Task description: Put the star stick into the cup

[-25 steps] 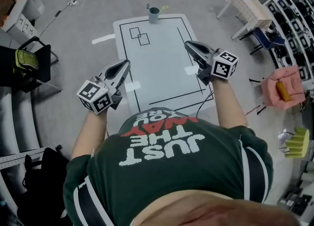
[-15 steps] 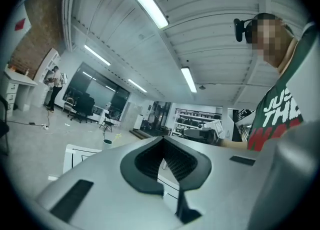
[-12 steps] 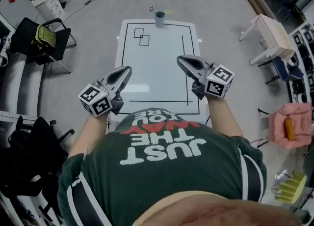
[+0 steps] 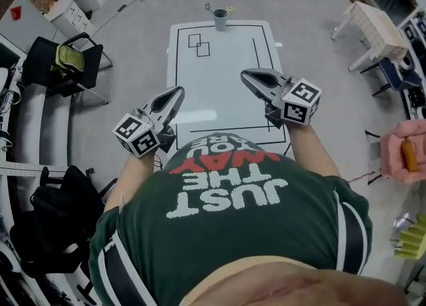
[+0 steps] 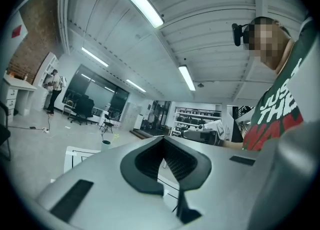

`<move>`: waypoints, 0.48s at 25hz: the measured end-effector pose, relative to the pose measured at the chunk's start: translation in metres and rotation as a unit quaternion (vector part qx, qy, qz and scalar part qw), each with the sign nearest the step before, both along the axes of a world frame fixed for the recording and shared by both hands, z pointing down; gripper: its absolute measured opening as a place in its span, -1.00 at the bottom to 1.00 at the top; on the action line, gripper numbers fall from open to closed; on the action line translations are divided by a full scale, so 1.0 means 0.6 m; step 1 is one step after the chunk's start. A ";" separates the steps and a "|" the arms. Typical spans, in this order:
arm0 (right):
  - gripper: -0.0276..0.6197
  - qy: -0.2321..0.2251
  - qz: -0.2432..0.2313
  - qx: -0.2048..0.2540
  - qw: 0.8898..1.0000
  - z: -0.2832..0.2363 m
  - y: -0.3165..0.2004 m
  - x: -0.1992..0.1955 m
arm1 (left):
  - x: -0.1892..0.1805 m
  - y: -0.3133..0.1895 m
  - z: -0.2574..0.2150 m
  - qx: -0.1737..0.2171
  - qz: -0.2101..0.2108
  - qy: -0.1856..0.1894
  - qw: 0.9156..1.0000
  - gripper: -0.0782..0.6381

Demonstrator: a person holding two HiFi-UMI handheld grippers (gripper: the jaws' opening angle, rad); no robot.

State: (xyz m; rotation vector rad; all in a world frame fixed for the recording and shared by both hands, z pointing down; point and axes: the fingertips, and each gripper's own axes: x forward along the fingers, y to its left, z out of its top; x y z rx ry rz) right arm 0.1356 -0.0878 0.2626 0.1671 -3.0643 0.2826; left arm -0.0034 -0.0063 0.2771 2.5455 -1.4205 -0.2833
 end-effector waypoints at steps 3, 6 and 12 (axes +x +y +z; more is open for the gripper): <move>-0.81 0.005 0.011 0.003 1.000 -0.001 0.009 -0.013 | -0.017 0.000 0.000 0.010 0.014 -0.002 1.000 -0.76; -0.81 0.005 0.020 0.002 1.000 -0.002 0.017 -0.013 | -0.021 -0.003 0.006 0.009 0.024 0.005 1.000 -0.76; -0.81 0.021 0.035 0.011 0.999 0.000 0.014 -0.003 | -0.007 -0.017 0.007 0.014 0.048 0.014 0.999 -0.76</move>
